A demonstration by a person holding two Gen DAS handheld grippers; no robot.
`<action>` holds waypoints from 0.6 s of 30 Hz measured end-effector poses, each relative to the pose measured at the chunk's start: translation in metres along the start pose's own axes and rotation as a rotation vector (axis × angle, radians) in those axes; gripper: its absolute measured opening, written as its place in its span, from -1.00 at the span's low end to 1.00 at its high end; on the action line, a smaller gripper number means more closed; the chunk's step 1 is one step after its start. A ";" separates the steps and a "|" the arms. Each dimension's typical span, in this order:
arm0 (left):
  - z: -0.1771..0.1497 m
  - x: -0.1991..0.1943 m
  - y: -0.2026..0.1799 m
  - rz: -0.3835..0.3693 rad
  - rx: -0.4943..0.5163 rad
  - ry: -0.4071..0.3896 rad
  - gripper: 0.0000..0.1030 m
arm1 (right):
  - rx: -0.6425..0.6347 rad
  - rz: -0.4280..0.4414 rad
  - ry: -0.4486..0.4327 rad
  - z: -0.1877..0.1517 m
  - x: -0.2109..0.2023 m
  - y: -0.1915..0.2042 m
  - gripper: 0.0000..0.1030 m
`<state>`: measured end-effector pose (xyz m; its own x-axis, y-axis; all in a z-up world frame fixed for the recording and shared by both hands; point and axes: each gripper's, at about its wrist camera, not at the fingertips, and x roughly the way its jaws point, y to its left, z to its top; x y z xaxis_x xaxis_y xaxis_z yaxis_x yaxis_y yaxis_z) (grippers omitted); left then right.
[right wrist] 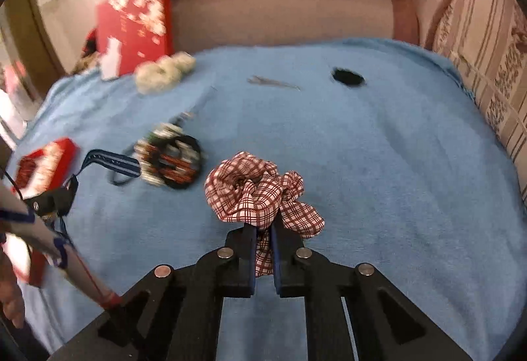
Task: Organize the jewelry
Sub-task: 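Lift the watch with left tool while right tool grasps the plaid scrunchie, then lower watch and plaid scrunchie into the box lid and open both tools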
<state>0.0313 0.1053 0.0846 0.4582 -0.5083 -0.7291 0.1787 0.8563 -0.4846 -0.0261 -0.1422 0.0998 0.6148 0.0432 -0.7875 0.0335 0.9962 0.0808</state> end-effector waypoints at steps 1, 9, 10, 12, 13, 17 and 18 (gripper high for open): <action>0.003 -0.019 0.009 -0.019 -0.026 -0.034 -0.20 | -0.008 0.020 -0.011 0.003 -0.009 0.008 -0.84; 0.007 -0.108 0.098 -0.108 -0.235 -0.196 -0.19 | -0.090 0.276 -0.037 0.026 -0.051 0.108 -0.84; 0.005 -0.112 0.115 -0.095 -0.270 -0.197 -0.19 | -0.094 0.320 -0.023 0.029 -0.051 0.125 -0.84; -0.001 -0.115 0.146 -0.093 -0.339 -0.180 -0.19 | -0.092 0.407 0.019 0.031 -0.044 0.156 -0.84; -0.006 -0.115 0.163 -0.099 -0.382 -0.174 -0.19 | -0.087 0.454 0.048 0.032 -0.039 0.172 -0.84; -0.022 -0.117 0.216 -0.090 -0.533 -0.171 -0.19 | -0.075 0.606 0.184 0.026 -0.004 0.239 -0.84; -0.025 -0.118 0.224 -0.061 -0.548 -0.172 -0.19 | -0.074 0.618 0.214 0.022 0.005 0.253 -0.84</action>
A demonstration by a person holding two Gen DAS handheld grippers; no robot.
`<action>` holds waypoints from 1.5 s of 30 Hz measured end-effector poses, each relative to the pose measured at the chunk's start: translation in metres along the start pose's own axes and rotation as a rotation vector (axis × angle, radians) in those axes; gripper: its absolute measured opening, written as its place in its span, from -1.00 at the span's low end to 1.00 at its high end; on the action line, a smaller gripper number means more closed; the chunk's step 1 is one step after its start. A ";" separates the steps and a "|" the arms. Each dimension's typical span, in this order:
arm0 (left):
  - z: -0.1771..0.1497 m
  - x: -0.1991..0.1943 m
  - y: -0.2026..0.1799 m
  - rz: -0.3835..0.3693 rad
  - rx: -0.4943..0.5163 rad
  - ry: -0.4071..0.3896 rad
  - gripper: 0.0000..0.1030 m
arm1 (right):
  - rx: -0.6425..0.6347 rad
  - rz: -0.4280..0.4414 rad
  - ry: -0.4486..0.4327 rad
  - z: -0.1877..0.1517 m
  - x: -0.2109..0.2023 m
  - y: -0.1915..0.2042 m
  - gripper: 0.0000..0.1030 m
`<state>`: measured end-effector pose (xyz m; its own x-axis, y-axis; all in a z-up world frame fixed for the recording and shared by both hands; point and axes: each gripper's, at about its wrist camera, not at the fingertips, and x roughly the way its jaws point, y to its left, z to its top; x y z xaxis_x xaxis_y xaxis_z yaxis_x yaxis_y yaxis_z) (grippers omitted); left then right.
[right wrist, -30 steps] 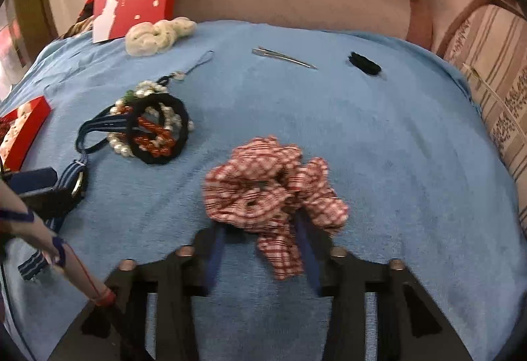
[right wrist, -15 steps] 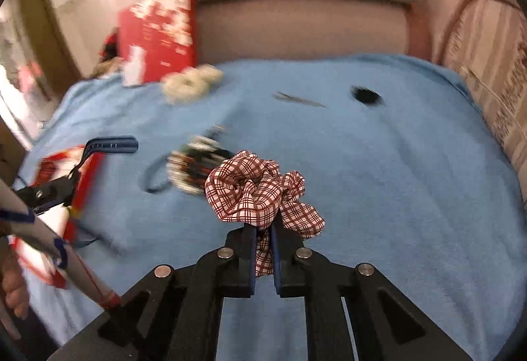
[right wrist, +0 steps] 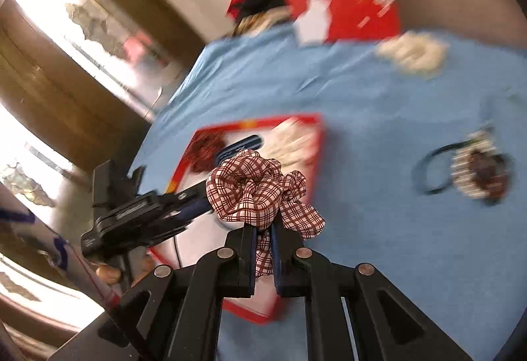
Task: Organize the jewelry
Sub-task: 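Lower watch and plaid scrunchie into the box lid and open both tools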
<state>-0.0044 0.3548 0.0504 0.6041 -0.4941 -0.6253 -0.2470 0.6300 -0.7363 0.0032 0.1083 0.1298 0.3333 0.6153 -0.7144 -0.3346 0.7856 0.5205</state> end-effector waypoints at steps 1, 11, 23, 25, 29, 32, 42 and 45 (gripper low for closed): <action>0.004 -0.002 0.008 0.040 -0.016 -0.012 -0.19 | 0.015 0.013 0.033 0.000 0.020 0.005 -0.84; 0.019 -0.034 0.032 0.119 -0.049 -0.075 -0.20 | 0.004 -0.128 0.125 -0.007 0.106 0.020 -0.24; 0.022 -0.085 0.028 -0.019 -0.015 -0.229 -0.03 | -0.223 -0.271 -0.021 -0.011 0.078 0.081 0.05; 0.022 -0.092 0.029 0.014 -0.011 -0.265 -0.03 | -0.262 -0.234 -0.007 -0.015 0.081 0.094 0.05; 0.025 -0.102 0.040 0.075 -0.044 -0.313 -0.03 | -0.365 -0.191 0.070 -0.027 0.105 0.121 0.05; 0.029 -0.105 0.049 0.086 -0.073 -0.326 -0.03 | -0.432 -0.235 0.127 -0.035 0.129 0.131 0.05; 0.033 -0.103 0.053 0.095 -0.067 -0.311 -0.02 | -0.406 -0.330 -0.001 -0.036 0.089 0.113 -0.08; 0.031 -0.098 0.048 0.101 -0.050 -0.300 -0.02 | -0.394 -0.409 -0.027 -0.026 0.089 0.104 -0.08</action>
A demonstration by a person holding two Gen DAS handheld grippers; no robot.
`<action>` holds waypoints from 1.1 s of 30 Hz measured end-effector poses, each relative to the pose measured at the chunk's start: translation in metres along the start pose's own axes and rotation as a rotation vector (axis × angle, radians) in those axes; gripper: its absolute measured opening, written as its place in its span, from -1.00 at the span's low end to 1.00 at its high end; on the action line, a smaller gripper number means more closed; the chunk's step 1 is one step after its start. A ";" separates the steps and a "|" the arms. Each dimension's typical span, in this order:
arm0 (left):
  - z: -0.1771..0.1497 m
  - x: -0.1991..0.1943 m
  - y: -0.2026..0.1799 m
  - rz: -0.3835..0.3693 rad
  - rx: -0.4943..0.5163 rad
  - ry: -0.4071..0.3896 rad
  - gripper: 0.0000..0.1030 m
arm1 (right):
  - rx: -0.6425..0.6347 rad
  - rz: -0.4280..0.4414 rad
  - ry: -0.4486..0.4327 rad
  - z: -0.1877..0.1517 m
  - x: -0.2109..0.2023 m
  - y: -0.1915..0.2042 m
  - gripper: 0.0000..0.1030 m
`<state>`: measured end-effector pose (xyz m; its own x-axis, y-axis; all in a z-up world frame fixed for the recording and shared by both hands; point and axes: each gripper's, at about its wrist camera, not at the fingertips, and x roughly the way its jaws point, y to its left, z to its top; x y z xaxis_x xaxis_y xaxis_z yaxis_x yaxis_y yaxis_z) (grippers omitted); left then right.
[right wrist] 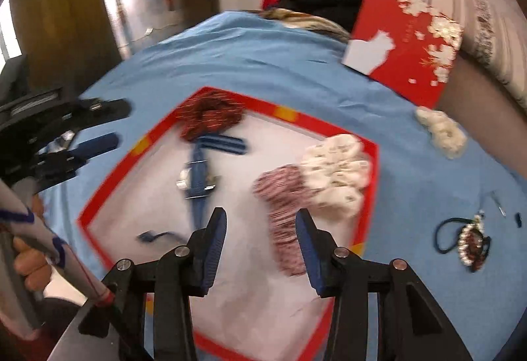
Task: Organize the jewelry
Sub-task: 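Lower watch and plaid scrunchie into the box lid and open both tools, then grasp the black hair tie with the right tool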
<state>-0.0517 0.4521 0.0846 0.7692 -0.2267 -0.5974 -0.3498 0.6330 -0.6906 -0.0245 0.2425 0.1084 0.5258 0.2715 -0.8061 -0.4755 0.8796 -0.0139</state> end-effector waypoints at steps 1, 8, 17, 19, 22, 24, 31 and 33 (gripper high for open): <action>-0.001 0.001 -0.002 0.003 0.007 0.001 -0.02 | 0.024 -0.012 0.019 0.001 0.007 -0.005 -0.14; -0.006 0.001 -0.013 0.018 0.042 -0.005 -0.02 | 0.223 0.220 0.163 0.003 0.058 -0.019 -0.37; -0.027 0.011 -0.060 -0.004 0.166 0.020 -0.01 | 0.181 0.184 0.038 -0.021 -0.017 -0.053 -0.10; -0.042 0.017 -0.079 -0.021 0.228 0.040 0.03 | 0.230 0.132 0.017 -0.037 -0.038 -0.086 -0.09; -0.069 0.028 -0.111 -0.047 0.329 0.086 0.04 | 0.309 0.005 0.022 -0.067 -0.057 -0.149 -0.09; -0.093 0.038 -0.134 -0.075 0.397 0.134 0.09 | 0.365 -0.089 0.046 -0.084 -0.062 -0.189 -0.09; -0.157 0.082 -0.183 -0.100 0.540 0.273 0.09 | 0.524 -0.251 0.041 -0.118 -0.062 -0.293 -0.09; -0.169 0.094 -0.191 -0.090 0.566 0.297 0.09 | 0.543 -0.247 0.032 -0.117 -0.056 -0.309 -0.09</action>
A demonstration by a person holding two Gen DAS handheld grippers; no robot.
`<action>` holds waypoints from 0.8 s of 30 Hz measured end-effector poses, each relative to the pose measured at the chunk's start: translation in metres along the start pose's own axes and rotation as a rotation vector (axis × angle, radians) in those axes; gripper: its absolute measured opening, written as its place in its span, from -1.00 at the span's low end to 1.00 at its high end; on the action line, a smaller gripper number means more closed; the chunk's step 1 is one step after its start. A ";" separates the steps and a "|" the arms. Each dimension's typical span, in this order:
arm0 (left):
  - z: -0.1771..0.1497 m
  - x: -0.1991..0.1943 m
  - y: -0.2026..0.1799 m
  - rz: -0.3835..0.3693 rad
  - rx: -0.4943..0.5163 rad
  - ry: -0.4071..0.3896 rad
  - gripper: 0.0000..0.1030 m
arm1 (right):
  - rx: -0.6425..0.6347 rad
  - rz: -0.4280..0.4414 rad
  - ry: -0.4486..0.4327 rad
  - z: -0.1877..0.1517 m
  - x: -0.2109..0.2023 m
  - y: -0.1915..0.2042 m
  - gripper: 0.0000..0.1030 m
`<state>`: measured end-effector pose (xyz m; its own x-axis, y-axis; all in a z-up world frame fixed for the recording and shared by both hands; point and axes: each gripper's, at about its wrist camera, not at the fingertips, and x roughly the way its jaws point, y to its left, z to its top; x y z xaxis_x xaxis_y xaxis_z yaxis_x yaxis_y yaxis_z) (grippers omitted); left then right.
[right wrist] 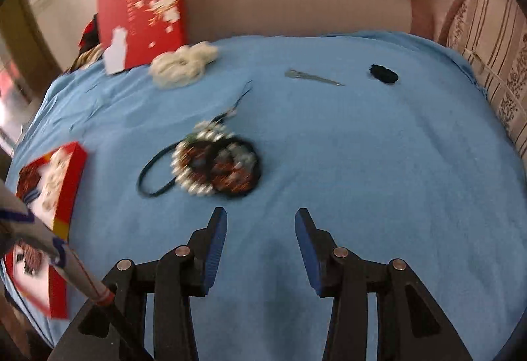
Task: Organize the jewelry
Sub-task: 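Grasp the black hair tie with the right tool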
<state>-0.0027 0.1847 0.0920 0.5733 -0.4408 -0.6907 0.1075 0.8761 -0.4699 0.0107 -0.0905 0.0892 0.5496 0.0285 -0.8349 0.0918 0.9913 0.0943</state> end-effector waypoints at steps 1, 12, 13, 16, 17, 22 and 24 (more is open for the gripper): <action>-0.001 0.009 -0.006 -0.001 0.011 0.016 0.09 | 0.010 0.012 -0.002 0.006 0.006 -0.005 -0.09; -0.004 0.059 -0.020 0.044 0.027 0.116 0.09 | 0.092 0.188 0.079 0.034 0.070 -0.016 -0.69; -0.004 0.060 -0.020 0.050 0.029 0.117 0.09 | 0.114 0.222 0.095 0.033 0.072 -0.019 -0.81; -0.005 0.062 -0.021 0.067 0.037 0.119 0.09 | 0.150 0.281 0.094 0.025 0.064 -0.023 -0.86; -0.006 0.063 -0.022 0.069 0.038 0.120 0.09 | 0.157 0.295 0.091 0.020 0.057 -0.025 -0.86; -0.007 0.065 -0.022 0.075 0.038 0.128 0.09 | 0.176 0.311 0.094 -0.013 0.021 -0.046 -0.86; -0.008 0.066 -0.022 0.074 0.038 0.133 0.09 | 0.178 0.299 0.096 -0.027 0.007 -0.056 -0.86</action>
<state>0.0267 0.1345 0.0525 0.4687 -0.3943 -0.7905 0.1007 0.9129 -0.3956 -0.0124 -0.1420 0.0632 0.4942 0.3341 -0.8026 0.0871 0.8995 0.4281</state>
